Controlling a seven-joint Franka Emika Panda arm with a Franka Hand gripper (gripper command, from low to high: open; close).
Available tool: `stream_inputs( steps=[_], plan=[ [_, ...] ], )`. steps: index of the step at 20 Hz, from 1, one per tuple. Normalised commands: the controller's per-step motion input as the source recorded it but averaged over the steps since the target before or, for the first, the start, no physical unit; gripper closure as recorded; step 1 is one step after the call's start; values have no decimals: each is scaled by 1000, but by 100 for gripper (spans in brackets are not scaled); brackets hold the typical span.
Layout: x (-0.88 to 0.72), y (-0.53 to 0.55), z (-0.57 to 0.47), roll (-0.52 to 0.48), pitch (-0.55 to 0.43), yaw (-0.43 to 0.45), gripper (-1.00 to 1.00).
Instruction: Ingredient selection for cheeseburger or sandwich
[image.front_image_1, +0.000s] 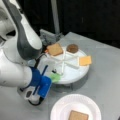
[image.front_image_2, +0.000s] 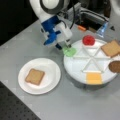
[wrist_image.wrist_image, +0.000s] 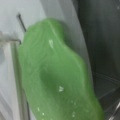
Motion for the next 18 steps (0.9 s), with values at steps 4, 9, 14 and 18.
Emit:
stream_inputs(
  steps=[4,9,14,18],
  plan=[
    [86,-67,-64,146,24,145,-100],
    [63,-99,-84,70,8,124,-100],
    [22,-98,-101,60,0,115,-100],
    [16,-66,-125,77,-18,114,-100]
  ],
)
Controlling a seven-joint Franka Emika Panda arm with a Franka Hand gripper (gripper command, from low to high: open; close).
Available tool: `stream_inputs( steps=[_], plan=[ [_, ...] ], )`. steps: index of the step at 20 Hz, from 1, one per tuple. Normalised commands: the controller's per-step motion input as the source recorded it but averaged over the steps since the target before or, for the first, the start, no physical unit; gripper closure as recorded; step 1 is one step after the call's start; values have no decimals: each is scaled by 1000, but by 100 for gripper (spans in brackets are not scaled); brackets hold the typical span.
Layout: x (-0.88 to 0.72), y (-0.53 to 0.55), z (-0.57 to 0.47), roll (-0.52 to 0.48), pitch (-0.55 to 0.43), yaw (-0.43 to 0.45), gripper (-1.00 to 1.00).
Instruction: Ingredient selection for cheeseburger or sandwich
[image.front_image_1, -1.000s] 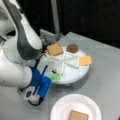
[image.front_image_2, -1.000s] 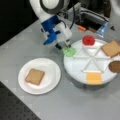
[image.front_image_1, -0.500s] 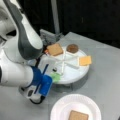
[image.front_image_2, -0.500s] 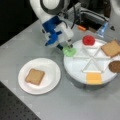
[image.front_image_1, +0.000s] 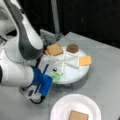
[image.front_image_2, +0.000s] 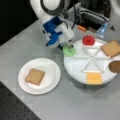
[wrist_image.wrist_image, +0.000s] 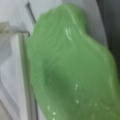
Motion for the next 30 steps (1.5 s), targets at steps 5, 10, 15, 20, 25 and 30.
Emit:
stream_inputs(
  steps=[5,10,15,20,25,30],
  plan=[
    [12,-72,-103,69,-38,119,-100],
    [22,-66,-74,55,-50,112,-100],
    [21,-38,-58,57,-48,98,100],
    [1,-11,-33,58,-35,92,100],
    [-10,8,-24,60,-31,82,100],
    [-8,3,-23,57,-31,78,100]
  ],
)
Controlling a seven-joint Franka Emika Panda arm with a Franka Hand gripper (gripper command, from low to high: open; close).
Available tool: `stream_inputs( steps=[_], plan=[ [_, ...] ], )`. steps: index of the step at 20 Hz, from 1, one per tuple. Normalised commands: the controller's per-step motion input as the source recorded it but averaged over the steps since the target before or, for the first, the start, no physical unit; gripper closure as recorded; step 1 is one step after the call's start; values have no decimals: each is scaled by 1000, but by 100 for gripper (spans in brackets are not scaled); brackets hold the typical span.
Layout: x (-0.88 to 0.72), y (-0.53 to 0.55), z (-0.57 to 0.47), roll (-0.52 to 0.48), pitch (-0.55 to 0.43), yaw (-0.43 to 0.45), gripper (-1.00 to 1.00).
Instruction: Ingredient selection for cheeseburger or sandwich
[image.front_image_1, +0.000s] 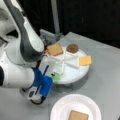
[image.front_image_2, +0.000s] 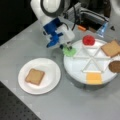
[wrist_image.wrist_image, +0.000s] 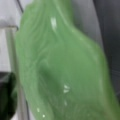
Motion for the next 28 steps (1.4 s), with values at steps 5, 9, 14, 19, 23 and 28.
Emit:
stream_inputs(
  steps=[5,9,14,19,23,28],
  plan=[
    [11,24,-17,50,-31,73,100],
    [6,33,-73,30,-6,69,100],
    [32,-23,-33,1,27,58,100],
    [93,-63,132,-12,84,45,100],
    [133,-127,269,-44,179,36,100],
    [211,-229,252,-62,210,90,100]
  ],
)
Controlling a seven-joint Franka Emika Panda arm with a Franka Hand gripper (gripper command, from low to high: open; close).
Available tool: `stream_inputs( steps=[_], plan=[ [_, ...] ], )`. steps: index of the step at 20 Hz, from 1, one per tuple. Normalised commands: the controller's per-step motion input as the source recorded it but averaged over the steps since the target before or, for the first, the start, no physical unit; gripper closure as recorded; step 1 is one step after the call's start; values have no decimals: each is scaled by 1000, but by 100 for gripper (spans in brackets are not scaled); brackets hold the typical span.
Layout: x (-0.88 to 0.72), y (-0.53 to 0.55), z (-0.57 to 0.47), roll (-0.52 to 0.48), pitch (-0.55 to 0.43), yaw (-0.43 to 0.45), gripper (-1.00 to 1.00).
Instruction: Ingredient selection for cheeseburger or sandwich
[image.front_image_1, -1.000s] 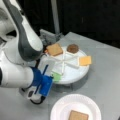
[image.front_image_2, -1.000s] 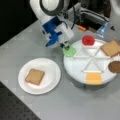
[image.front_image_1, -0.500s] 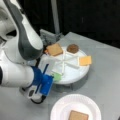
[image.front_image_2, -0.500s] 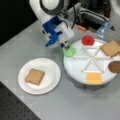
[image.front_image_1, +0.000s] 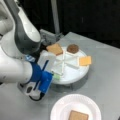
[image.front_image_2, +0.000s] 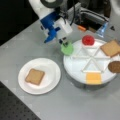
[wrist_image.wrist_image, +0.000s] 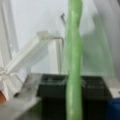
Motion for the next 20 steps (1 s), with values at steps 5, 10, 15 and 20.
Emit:
stream_inputs(
  steps=[5,10,15,20],
  plan=[
    [226,-250,135,-35,210,134,100],
    [481,-478,-39,-56,175,91,100],
    [689,-550,-124,-15,122,148,100],
    [578,-392,46,90,95,294,100]
  ],
)
